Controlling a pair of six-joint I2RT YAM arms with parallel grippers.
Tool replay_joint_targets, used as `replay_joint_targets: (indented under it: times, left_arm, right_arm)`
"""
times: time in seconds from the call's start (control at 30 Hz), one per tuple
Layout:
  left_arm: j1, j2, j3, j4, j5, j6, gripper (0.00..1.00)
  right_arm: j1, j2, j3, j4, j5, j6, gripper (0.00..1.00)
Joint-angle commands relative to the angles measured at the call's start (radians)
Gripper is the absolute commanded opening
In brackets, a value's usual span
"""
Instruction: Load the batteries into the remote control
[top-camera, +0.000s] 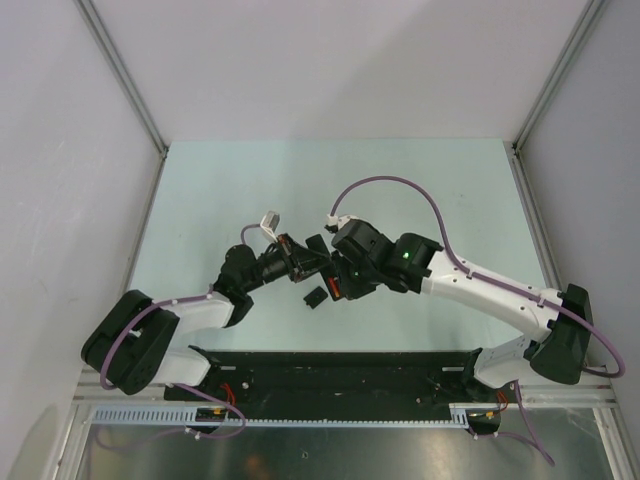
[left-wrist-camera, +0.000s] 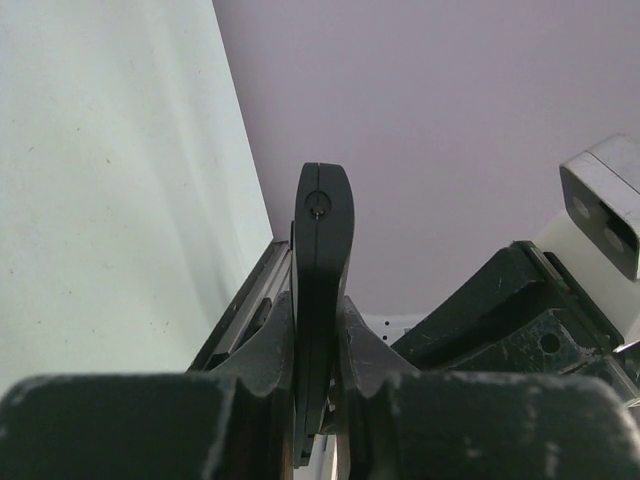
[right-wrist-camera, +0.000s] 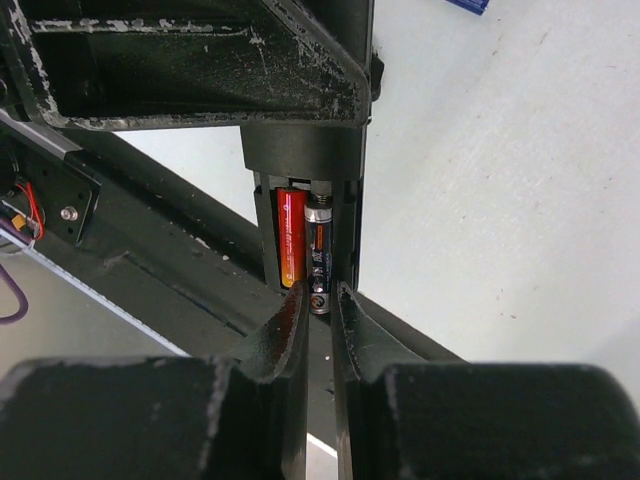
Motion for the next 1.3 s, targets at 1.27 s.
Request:
replay_joint_targets:
  times: [1.27]
  left_arm:
    - [-0.021,0.033,0.033,0.209,0.074,-0.087,0.0]
  right_arm:
    - [-0.063,0.025,0.066,-0.096,-0.039,-0.014,0.27]
